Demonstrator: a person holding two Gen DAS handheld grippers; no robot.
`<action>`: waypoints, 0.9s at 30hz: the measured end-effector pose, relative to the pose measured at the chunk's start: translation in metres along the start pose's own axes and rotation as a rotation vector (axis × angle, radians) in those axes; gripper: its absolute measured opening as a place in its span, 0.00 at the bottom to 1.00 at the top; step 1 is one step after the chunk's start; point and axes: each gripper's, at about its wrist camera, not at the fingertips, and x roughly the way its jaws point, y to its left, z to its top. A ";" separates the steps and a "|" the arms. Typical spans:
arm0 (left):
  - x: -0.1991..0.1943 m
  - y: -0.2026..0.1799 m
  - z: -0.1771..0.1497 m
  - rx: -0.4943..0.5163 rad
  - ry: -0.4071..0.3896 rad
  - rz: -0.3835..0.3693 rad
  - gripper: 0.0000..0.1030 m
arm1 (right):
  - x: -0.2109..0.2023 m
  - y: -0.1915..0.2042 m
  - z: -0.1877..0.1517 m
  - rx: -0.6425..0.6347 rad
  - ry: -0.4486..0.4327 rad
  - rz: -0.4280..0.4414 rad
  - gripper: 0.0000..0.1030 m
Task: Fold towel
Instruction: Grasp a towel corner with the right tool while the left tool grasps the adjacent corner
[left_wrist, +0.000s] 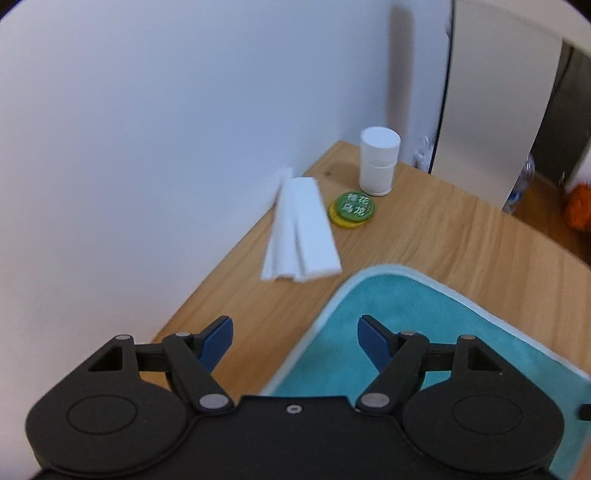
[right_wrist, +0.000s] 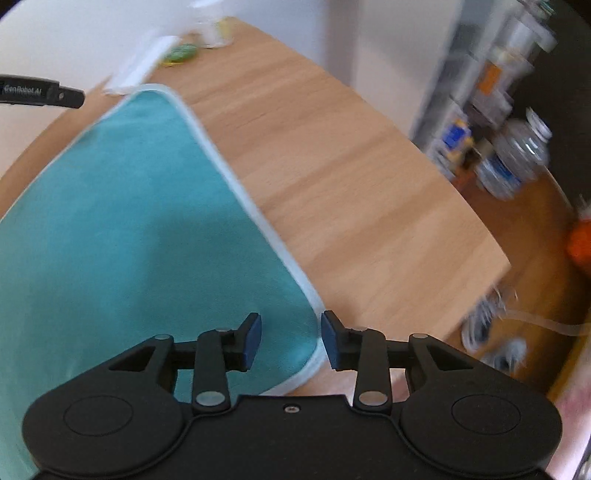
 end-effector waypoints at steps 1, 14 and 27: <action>0.010 -0.003 0.004 0.017 0.005 -0.016 0.74 | 0.000 -0.002 -0.001 0.033 -0.008 -0.006 0.40; 0.060 -0.025 0.013 0.058 0.007 -0.128 0.75 | 0.000 -0.002 -0.015 0.148 -0.050 -0.073 0.47; 0.061 -0.044 0.008 0.123 -0.035 -0.171 0.38 | -0.003 0.003 -0.009 0.076 -0.042 -0.024 0.16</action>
